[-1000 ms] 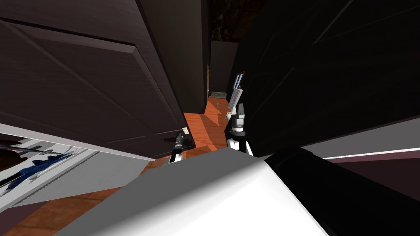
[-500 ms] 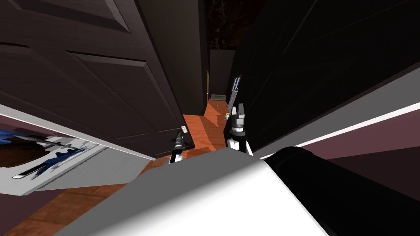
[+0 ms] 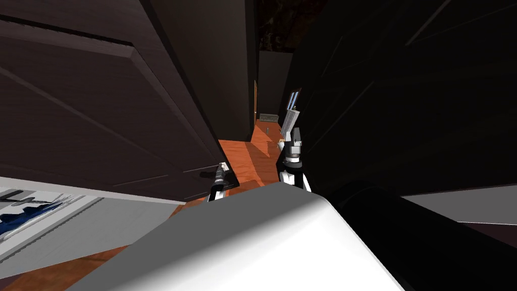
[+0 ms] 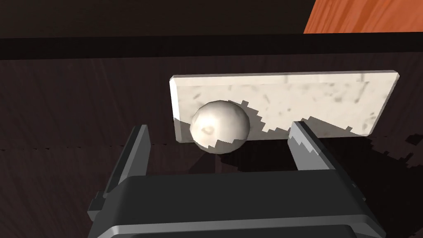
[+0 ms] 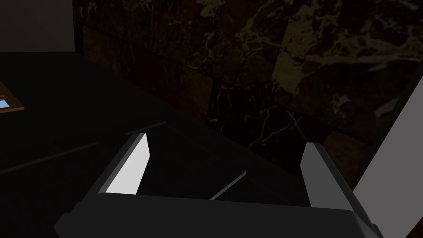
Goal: Push the door open
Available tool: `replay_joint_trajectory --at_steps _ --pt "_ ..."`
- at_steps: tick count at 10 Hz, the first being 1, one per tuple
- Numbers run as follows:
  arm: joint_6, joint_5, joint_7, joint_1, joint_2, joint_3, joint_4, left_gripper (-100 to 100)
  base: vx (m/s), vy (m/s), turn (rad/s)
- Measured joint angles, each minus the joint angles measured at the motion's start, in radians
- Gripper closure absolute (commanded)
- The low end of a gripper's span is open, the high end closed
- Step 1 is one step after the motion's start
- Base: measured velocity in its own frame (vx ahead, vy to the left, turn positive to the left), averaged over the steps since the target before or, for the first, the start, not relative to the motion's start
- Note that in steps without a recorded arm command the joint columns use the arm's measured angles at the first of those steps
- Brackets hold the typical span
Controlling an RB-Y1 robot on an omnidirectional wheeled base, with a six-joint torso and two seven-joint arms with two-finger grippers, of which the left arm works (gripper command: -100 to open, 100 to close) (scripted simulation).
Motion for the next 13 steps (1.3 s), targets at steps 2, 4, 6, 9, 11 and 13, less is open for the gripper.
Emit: replay_joint_trajectory --at_steps 2,4,6,9,11,13 --pt "-0.008 0.001 -0.002 0.002 -0.003 0.001 0.004 100 0.03 0.0 0.001" --pt "-0.005 0.001 -0.002 0.0 -0.002 0.002 0.003 100 -0.024 0.0 -0.006" --pt "-0.004 0.0 -0.002 0.001 -0.003 0.001 0.004 100 -0.008 0.0 0.002" --pt "-0.004 0.003 -0.005 0.003 -0.005 0.005 0.013 100 0.08 -0.013 0.019" --pt "-0.018 0.011 -0.007 -0.016 0.0 0.017 0.055 100 0.139 -0.042 0.027" --pt "-0.012 0.016 -0.009 -0.009 0.004 0.027 0.034 100 0.178 -0.032 0.043"
